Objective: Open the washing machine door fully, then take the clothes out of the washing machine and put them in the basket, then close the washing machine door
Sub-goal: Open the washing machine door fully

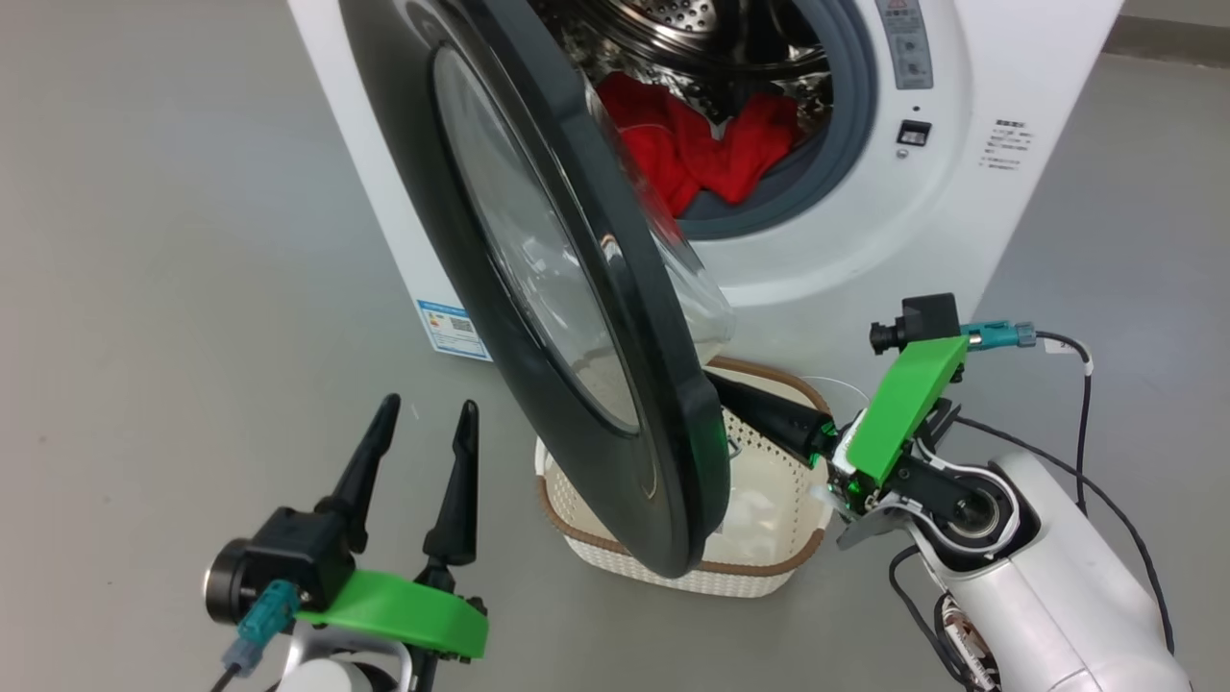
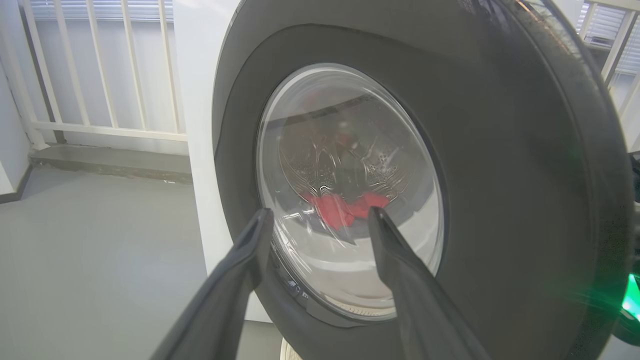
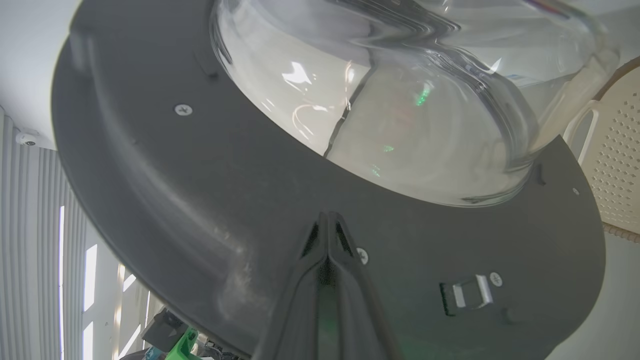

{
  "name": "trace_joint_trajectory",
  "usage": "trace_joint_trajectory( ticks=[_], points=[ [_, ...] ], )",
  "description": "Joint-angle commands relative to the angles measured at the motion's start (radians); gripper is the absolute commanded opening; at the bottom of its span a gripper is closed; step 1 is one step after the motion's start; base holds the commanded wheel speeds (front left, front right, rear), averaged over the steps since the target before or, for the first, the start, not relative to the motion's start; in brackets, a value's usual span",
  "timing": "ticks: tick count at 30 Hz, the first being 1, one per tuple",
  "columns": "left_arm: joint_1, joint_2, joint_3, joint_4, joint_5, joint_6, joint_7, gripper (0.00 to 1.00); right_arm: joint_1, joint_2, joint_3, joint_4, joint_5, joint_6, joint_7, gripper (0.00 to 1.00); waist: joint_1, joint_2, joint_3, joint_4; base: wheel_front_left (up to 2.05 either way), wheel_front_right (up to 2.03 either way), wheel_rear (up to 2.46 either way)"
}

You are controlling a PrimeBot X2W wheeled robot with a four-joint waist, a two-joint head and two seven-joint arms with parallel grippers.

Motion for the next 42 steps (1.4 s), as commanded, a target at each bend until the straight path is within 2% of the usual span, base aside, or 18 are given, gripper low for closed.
trace_joint_trajectory(
  ticks=[1, 21, 42],
  points=[
    [0.002, 0.015, 0.026, -0.028, -0.009, 0.006, 0.004, 1.00, 0.005, 0.019, 0.030, -0.038, 0.009, 0.008, 0.009, 0.00, -0.0001, 0.0000, -0.011, 0.020, 0.00, 0.00, 0.00],
    [0.024, 0.016, 0.000, -0.046, -0.029, 0.016, 0.017, 1.00, 0.041, 0.019, 0.104, -0.086, 0.051, 0.008, 0.006, 0.00, -0.0001, 0.0000, -0.015, 0.126, 0.00, 0.00, 0.00],
    [0.031, 0.024, -0.016, -0.043, -0.045, 0.024, 0.019, 1.00, 0.037, 0.012, 0.188, -0.098, 0.106, 0.008, -0.030, 0.00, -0.0001, 0.0000, -0.027, 0.171, 0.00, 0.00, 0.00]
  ],
)
